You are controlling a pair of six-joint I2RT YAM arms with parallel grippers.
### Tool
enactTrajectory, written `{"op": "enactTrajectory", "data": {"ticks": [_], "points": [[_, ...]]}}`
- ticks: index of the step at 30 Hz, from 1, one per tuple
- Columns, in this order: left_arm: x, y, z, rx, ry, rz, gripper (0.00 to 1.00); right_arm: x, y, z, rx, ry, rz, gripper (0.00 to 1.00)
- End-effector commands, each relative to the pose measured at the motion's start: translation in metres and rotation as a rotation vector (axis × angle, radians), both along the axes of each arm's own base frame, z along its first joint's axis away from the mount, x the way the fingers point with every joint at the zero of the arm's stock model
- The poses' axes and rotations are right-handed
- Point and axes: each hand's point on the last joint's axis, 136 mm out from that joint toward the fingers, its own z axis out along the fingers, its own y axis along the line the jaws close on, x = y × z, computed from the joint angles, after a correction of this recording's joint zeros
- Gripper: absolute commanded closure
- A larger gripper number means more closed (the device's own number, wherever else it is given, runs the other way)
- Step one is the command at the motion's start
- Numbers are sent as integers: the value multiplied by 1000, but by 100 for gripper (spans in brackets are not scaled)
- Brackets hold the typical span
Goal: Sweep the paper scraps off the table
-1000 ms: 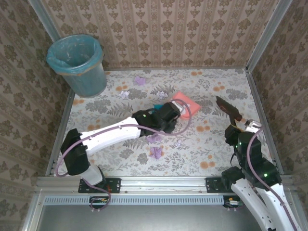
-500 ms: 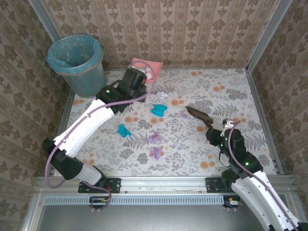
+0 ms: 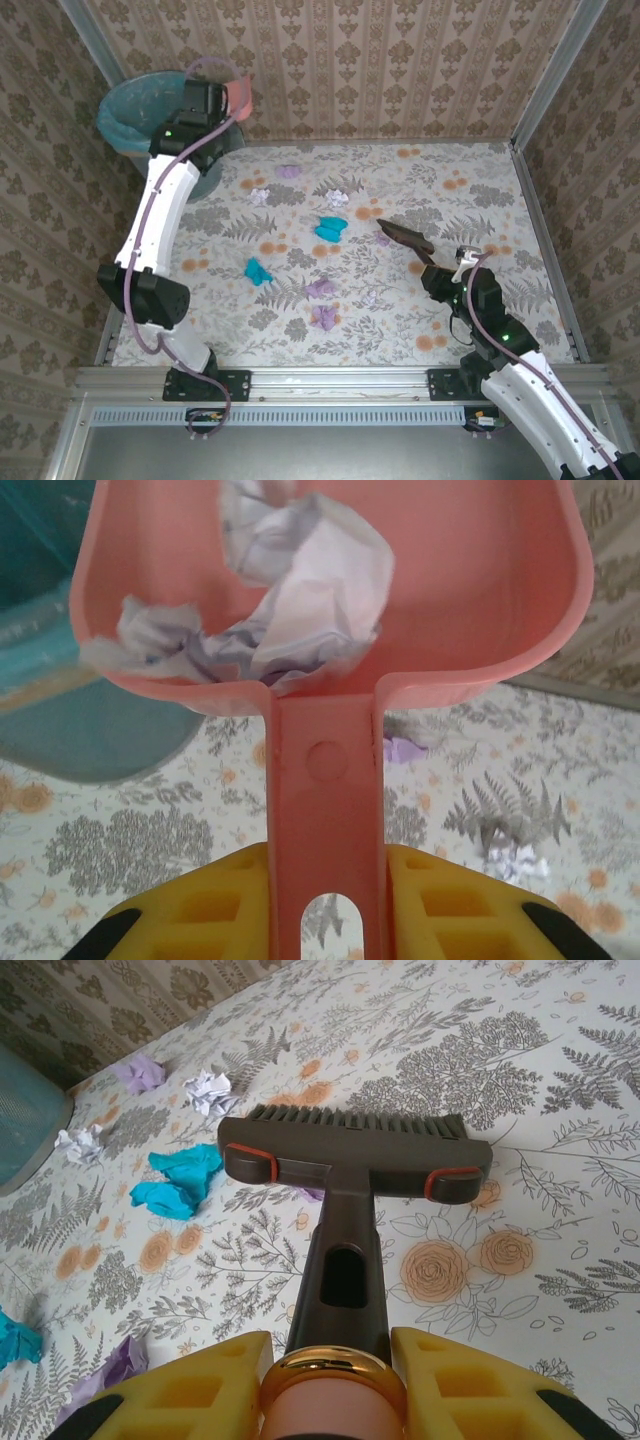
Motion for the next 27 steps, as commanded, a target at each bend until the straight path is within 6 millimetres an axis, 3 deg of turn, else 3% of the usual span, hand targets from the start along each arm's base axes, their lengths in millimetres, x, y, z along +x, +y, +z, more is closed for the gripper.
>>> {"op": "enactTrajectory", "data": {"ticks": [1,11,22,27], "points": [[9,11,20,-75,-15,19,100,5,3,11,18,-57,1,100],[48,67,42,-350,-27,107,100,6,-1,7,8,-56,-18,100],[83,82,54,-723,-100,55,100,6,-4,4,-6,-55,-33,100],[91,98,58,-817,-121,81,100,6,-5,5,-6,-61,-35,100]]}}
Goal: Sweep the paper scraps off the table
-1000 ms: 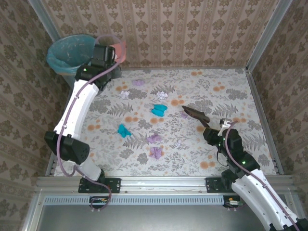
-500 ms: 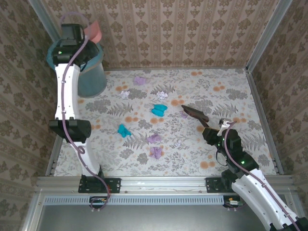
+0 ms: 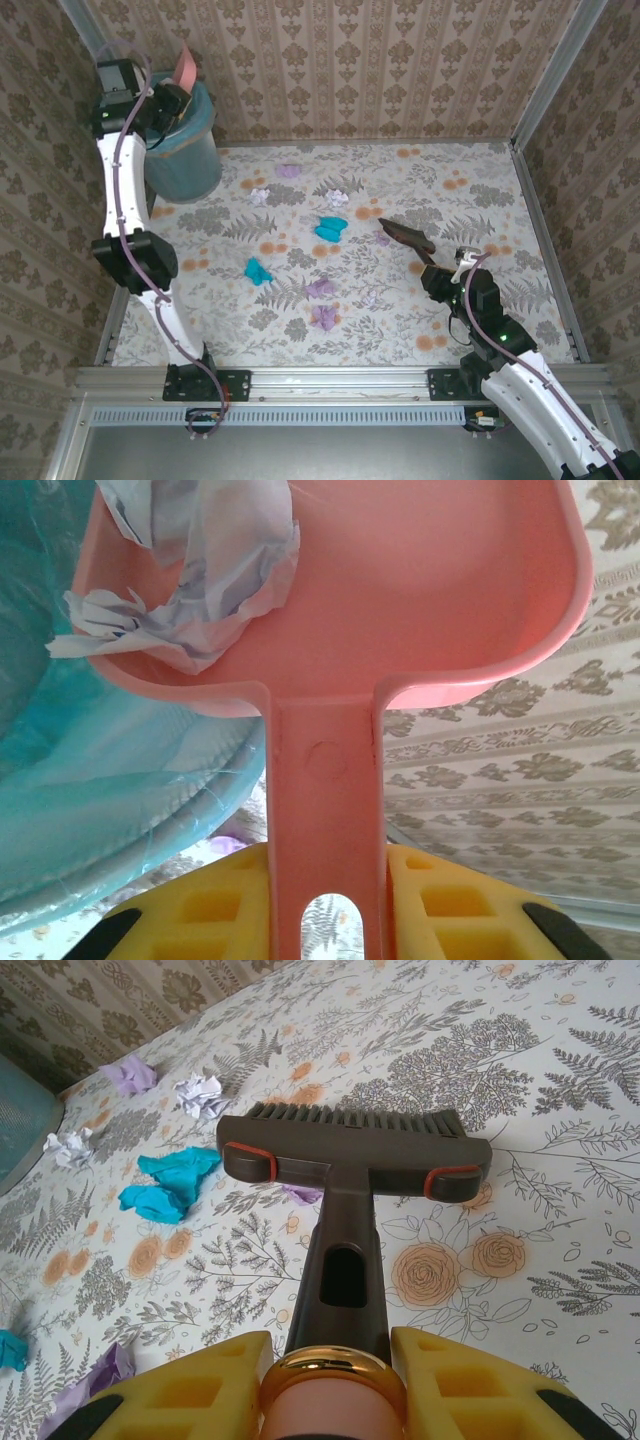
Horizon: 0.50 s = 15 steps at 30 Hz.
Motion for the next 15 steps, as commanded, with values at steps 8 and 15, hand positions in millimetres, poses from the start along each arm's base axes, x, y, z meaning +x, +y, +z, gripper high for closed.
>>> {"op": "enactTrajectory", "data": {"ticks": [8,15], "points": [[9,9,43,-238,-138,6,100,4,-3,11,3,-55,-21,100],[9,14,40,-341,-166,35,100,4,-4,11,0,-58,-27,100]]}}
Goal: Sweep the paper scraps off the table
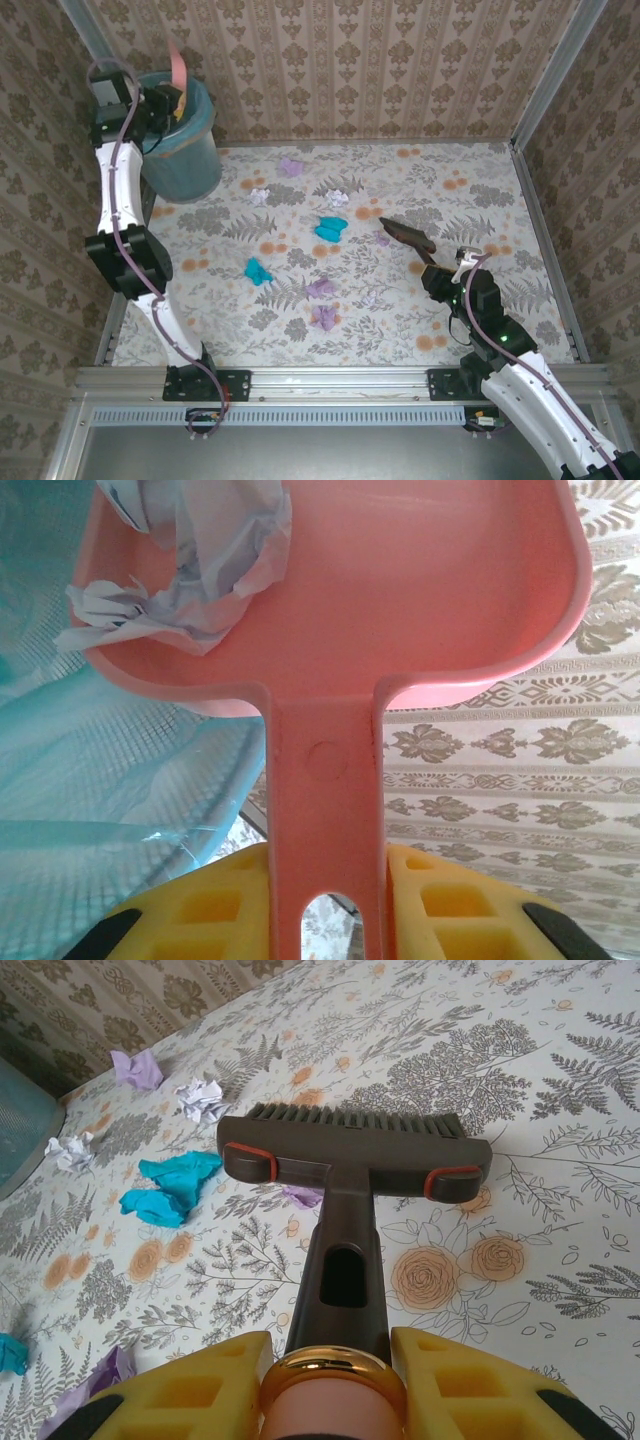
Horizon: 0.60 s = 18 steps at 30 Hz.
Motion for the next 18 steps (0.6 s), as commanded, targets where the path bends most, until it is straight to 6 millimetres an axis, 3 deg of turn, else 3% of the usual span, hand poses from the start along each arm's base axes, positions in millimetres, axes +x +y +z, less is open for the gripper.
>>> {"op": "enactTrajectory", "data": {"ticks": [1,8,18], "points": [[-10,4,53,-65,-151,14,100,4,-3,10,0,-52,-22,100],[-13,4,64,-150,-211,1,100,4,-5,10,-5,-54,-30,100],[-15,14,63,-267,-280,37,100,4,-7,8,-10,-52,-41,100]]}}
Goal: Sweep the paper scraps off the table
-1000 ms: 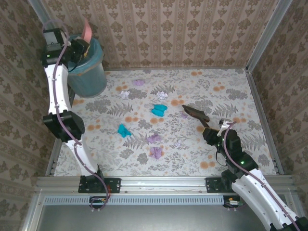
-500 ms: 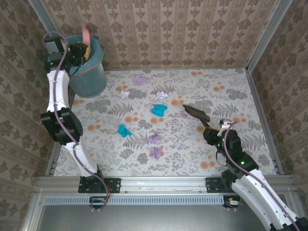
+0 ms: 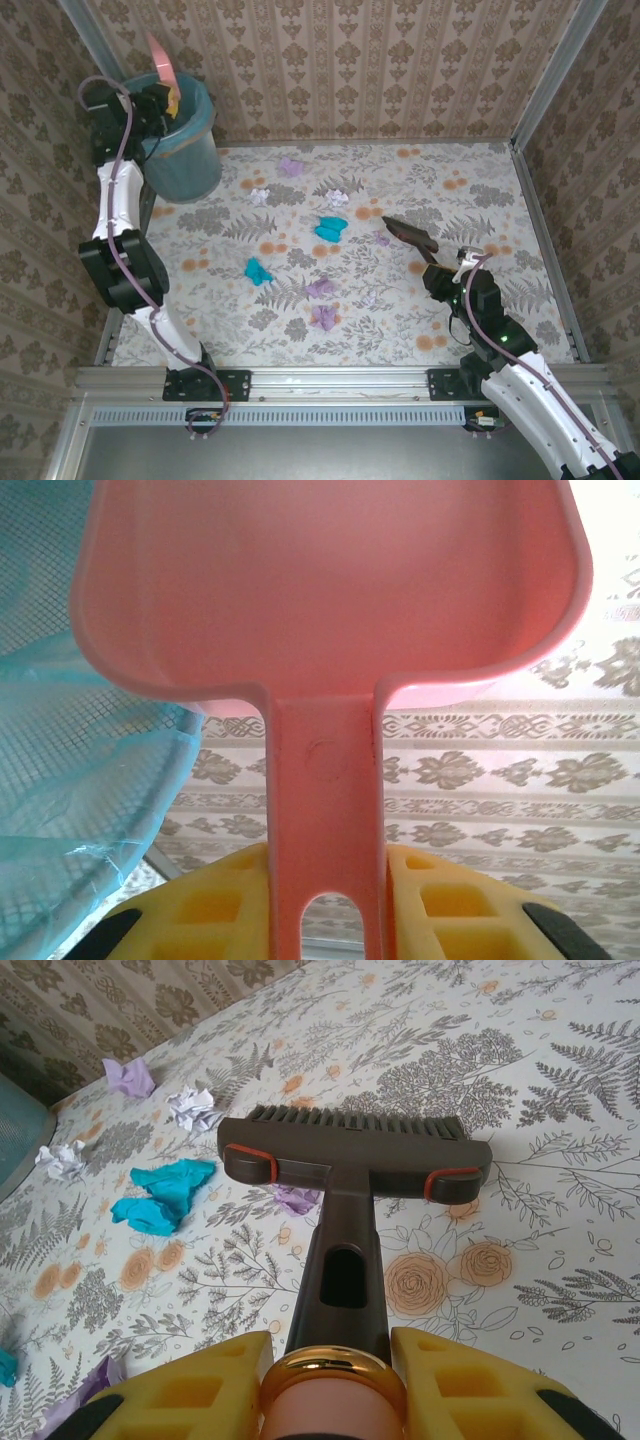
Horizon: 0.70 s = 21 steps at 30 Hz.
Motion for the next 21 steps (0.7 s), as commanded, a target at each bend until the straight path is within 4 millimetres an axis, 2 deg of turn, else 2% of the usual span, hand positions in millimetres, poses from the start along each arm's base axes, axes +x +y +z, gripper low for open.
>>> {"op": "enactTrajectory", "data": {"ticks": [1,9,18,21], "points": [[-10,0,43,-31,-135,-11,100,3,-3,7,-2,-44,-20,100],[-26,-10,63,13,-181,-26,100,3,-4,7,-5,-45,-24,100],[-63,-54,92,122,-278,-122,100,2,-7,7,-11,-43,-41,100],[-82,-79,94,198,-307,-171,100,1,-8,7,-11,-44,-45,100]]}}
